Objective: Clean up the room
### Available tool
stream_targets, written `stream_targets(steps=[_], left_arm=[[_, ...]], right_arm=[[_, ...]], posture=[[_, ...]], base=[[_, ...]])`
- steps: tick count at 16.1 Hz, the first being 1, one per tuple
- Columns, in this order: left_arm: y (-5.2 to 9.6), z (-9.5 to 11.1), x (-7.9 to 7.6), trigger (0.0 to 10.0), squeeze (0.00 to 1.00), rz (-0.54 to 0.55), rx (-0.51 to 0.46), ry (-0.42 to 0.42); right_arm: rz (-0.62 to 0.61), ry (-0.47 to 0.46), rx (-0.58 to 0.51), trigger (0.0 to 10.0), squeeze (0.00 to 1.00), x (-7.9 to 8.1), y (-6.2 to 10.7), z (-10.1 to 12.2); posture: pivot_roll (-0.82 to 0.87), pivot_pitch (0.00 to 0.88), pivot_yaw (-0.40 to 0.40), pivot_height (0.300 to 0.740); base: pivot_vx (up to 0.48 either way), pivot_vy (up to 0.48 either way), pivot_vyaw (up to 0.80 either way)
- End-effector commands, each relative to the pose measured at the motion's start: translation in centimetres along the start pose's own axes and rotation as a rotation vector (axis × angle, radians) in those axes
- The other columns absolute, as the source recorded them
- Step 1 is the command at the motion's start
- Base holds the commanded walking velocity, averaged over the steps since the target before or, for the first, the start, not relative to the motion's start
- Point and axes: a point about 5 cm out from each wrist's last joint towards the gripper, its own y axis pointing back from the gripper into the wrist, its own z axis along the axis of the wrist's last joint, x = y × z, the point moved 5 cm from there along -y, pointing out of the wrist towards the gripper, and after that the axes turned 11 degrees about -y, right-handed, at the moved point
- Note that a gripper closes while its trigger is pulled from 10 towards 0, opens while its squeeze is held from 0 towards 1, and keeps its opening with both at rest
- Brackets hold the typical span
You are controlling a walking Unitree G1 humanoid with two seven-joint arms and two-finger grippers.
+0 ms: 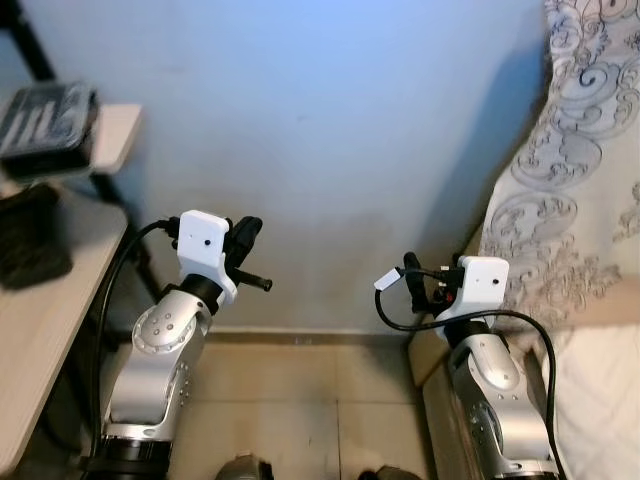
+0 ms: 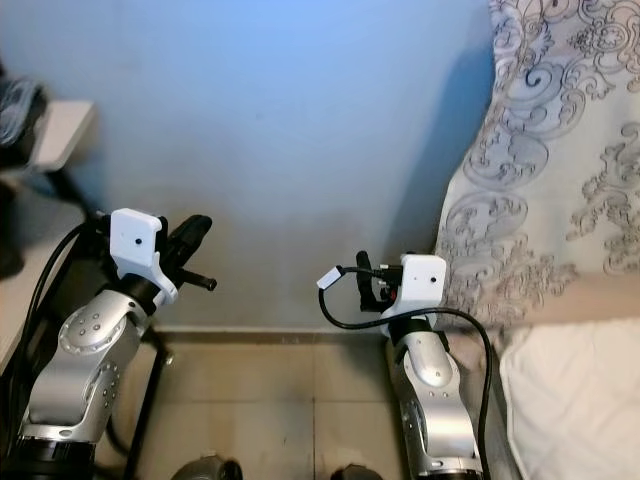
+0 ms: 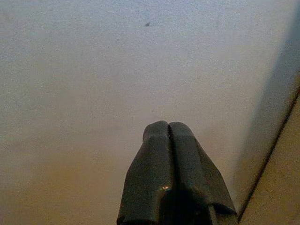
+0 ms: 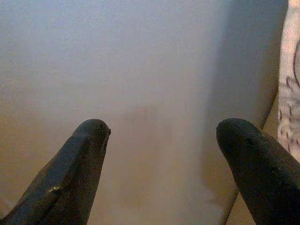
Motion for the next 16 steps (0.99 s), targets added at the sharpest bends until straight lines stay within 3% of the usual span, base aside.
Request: stream_targets(steps=[1, 16], left_arm=[[-0.15, -0.08, -0.14, 10.0, 0.00, -0.004, 0.007, -0.007], [-0.34, -0.10, -0.72, 10.0, 0.00, -0.041, 0.005, -0.016]], right_arm=[[-0.006, 0.004, 0.012, 10.0, 0.00, -0.18, 0.09, -0.38], [-0.020, 0.001, 0.026, 10.0, 0.00, -0.39, 0.57, -1.10]], posture=[[-0.02, 0.000, -0.002, 0.740], [-0.04, 0.000, 0.014, 0.740]], base=[[-0.352, 0.000, 0.00], [-0.354, 0.000, 0.00]])
